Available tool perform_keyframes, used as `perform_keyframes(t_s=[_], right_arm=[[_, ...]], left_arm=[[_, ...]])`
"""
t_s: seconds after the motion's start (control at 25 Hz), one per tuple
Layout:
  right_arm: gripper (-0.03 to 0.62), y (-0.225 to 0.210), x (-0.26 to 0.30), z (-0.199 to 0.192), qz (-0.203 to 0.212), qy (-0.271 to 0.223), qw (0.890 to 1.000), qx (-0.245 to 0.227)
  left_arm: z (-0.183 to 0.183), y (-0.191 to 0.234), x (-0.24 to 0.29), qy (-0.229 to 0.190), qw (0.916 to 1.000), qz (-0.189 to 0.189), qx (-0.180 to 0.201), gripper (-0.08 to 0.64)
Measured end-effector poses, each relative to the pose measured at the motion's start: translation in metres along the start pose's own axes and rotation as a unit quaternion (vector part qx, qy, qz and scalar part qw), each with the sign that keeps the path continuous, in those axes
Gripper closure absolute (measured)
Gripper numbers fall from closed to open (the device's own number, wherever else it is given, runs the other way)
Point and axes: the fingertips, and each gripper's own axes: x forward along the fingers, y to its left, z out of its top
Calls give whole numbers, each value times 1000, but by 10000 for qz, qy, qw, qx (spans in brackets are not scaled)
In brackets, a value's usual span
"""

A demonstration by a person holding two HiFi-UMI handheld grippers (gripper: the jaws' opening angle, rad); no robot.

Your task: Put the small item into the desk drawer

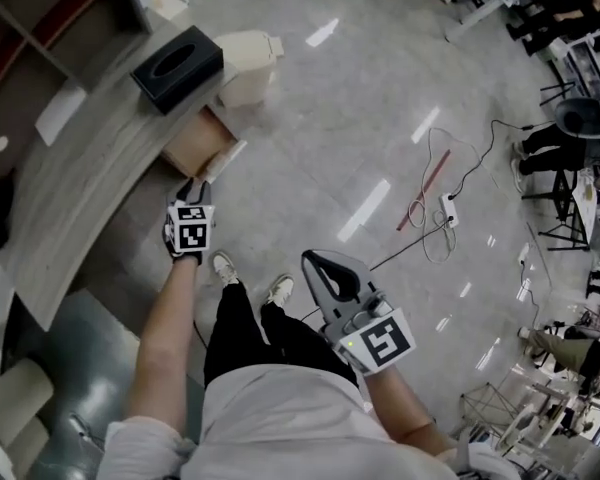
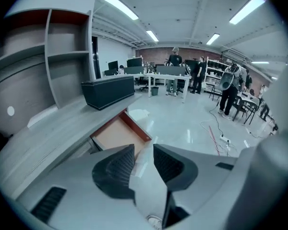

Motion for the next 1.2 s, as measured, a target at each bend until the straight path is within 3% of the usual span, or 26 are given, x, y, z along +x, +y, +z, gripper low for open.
perform_keyframes(t_s=[0.16, 0.32, 0.56, 0.8, 1.04, 1.2], right_arm=[[569, 8, -11, 17, 223, -213, 9993, -189], [569, 14, -28, 37, 387, -511, 9976, -258], [570, 15, -54, 63, 334, -728, 9966, -208], [569, 17, -49, 80, 358, -936, 9946, -279], [571, 22, -31, 104, 409, -1120, 9920, -410], [569, 24, -16, 117, 558, -1185, 9904, -435]], left_arm=[[19, -4, -48, -576, 9979, 74, -279, 456], [47, -10, -101, -1050, 9938, 233, -269, 504], [64, -34, -168, -1125, 9934, 0, -223, 541], [104, -6, -230, -1710, 9851, 163, 8, 541], [137, 29, -280, -2186, 9752, 327, -81, 541], [163, 41, -312, -2576, 9659, 260, 69, 541]])
